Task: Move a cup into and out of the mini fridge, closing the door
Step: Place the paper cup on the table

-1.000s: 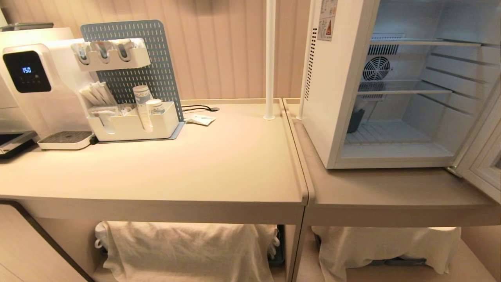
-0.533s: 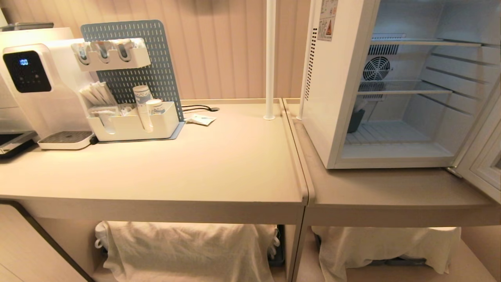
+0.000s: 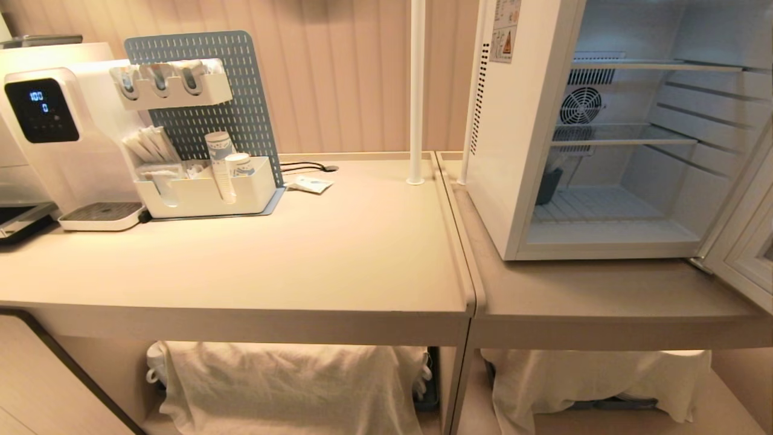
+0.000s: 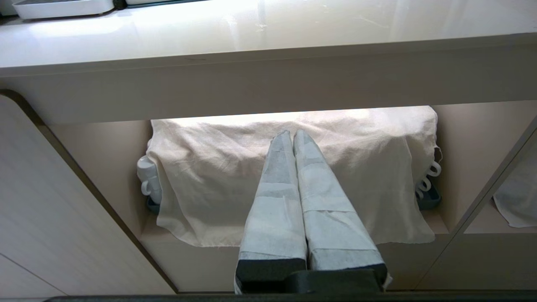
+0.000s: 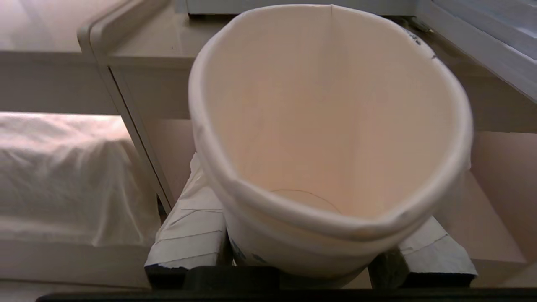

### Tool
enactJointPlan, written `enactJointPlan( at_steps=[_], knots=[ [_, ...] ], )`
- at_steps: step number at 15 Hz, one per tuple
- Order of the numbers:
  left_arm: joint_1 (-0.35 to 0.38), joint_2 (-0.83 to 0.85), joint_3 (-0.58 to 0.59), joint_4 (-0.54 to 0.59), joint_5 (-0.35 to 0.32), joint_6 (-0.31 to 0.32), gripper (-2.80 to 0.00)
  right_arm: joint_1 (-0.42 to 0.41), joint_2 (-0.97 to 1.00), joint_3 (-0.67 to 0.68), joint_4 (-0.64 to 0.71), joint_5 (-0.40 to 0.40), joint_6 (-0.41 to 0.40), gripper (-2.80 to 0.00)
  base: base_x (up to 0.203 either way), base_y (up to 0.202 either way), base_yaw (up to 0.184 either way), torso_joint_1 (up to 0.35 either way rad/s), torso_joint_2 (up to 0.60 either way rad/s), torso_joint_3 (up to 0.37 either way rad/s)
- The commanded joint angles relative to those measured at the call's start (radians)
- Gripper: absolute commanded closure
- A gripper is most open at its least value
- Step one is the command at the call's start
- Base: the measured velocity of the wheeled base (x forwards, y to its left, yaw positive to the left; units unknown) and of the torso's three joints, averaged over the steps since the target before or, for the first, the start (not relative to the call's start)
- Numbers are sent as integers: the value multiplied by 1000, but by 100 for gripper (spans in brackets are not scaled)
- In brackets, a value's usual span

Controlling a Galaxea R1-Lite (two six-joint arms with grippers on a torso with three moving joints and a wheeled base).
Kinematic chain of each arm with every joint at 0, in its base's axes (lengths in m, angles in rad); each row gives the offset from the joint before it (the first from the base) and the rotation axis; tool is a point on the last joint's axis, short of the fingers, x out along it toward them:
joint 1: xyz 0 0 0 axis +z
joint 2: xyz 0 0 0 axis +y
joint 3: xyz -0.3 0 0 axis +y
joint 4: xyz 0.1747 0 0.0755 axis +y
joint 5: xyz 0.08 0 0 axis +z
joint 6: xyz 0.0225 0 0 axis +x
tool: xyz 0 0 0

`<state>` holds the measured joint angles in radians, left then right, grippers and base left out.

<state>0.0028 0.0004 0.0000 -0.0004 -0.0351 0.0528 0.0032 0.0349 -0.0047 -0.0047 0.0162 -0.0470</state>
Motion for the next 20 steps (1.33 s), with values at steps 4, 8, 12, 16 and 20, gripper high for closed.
enactJointPlan(
  at_steps=[4,8,12,16,20],
  knots=[
    [0,0,0,-1,0,-1,0,3,-35,6,-1,2,-30,0,0,0,0,0,0,0],
    [0,0,0,3,-1,27,0,3,-35,6,2,-1,-17,0,0,0,0,0,0,0],
    [0,0,-1,8,2,27,0,3,-35,5,2,-1,-17,0,0,0,0,0,0,0],
    [0,0,0,1,18,-31,0,1,-35,6,2,-1,-17,0,-1,140,-3,1,1,2],
    [0,0,0,-3,29,-44,0,3,-35,6,2,1,-20,0,0,195,1,4,1,2]
  ],
)
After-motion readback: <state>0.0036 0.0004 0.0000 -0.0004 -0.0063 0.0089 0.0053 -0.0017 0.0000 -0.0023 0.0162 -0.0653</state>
